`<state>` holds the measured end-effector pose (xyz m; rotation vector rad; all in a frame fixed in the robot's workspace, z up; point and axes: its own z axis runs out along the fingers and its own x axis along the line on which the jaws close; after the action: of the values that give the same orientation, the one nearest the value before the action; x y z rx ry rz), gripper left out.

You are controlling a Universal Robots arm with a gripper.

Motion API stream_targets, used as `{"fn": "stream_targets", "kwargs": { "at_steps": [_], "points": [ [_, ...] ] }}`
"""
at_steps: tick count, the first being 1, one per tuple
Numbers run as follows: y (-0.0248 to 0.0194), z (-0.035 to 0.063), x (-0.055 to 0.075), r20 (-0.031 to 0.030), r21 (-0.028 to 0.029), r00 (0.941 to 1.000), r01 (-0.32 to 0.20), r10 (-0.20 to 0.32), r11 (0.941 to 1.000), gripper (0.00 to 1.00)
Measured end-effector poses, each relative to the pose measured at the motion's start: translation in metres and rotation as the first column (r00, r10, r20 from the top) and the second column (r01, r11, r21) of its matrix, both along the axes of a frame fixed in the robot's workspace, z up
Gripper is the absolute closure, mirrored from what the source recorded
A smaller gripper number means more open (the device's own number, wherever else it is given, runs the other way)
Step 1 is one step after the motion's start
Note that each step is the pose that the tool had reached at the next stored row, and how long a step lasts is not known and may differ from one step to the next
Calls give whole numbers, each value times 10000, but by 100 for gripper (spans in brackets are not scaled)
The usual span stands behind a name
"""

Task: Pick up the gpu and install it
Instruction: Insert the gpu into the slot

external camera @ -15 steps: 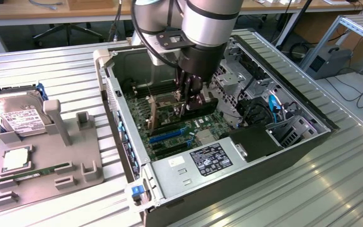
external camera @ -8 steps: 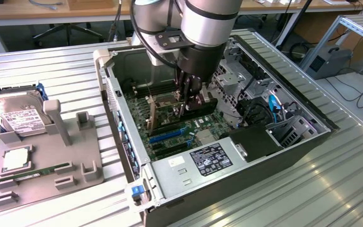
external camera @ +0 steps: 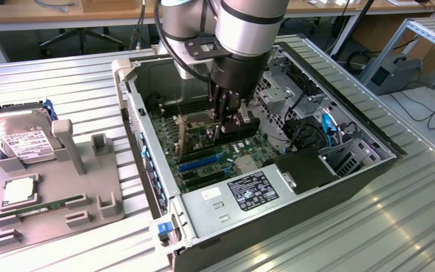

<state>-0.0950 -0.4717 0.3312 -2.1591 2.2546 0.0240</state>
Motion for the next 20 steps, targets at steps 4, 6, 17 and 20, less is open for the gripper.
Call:
{"fn": "stream_targets", "kwargs": {
  "at_steps": [4, 6, 17, 20],
  "points": [
    [0, -10, -1, 1, 1, 10000, 1, -1, 10000, 73],
    [0, -18, -1, 1, 2, 10000, 0, 0, 10000, 73],
    [0, -52, -1, 0, -1, 10000, 0, 0, 10000, 73],
    [0, -59, -1, 1, 0, 10000, 0, 0, 10000, 73]
  ]
}}
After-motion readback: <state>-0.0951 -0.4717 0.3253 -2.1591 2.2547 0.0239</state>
